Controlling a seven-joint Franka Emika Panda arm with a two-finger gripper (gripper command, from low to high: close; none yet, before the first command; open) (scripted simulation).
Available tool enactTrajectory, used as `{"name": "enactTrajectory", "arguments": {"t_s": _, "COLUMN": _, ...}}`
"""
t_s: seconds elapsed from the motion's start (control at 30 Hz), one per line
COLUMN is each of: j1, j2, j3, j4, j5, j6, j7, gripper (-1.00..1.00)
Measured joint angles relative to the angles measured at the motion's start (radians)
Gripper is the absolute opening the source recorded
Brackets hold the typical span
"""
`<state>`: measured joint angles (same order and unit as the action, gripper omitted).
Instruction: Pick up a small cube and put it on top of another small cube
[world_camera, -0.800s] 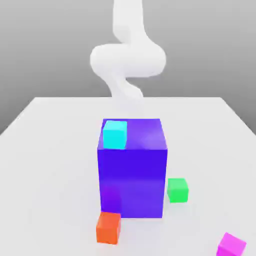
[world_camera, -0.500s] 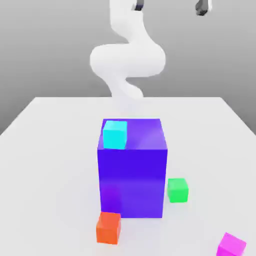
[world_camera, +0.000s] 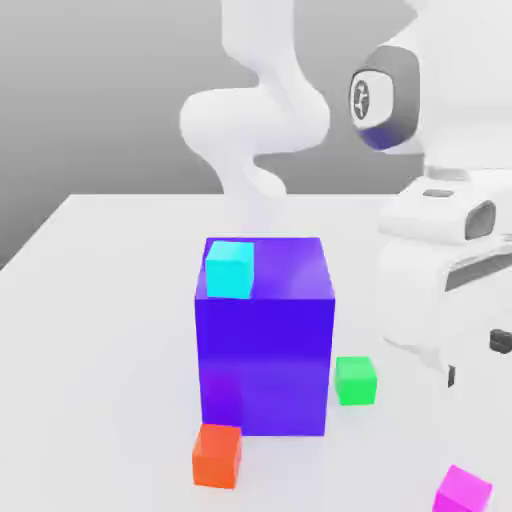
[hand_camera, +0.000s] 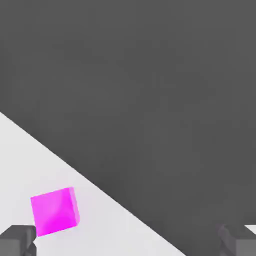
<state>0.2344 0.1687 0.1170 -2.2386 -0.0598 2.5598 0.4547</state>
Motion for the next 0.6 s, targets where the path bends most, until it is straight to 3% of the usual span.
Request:
{"name": "enactTrajectory", "arguments": {"t_s": 0.33, "j1": 0.070, "j2": 0.365, "j3": 0.000, "j4": 0.045, "j5": -0.086, "j6": 0.161, "j7": -0.032, "gripper": 0.00}}
{"name": "enactTrajectory", "arguments": {"t_s": 0.37, "j1": 0.074, "j2": 0.385, "j3": -0.005, "j4": 0.050, "j5": -0.090, "j6": 0.177, "j7": -0.029, "gripper": -1.00}}
{"name": "enactTrajectory", "arguments": {"t_s": 0.6, "j1": 0.073, "j2": 0.383, "j3": -0.004, "j4": 0.049, "j5": -0.089, "j6": 0.174, "j7": -0.029, "gripper": -1.00}}
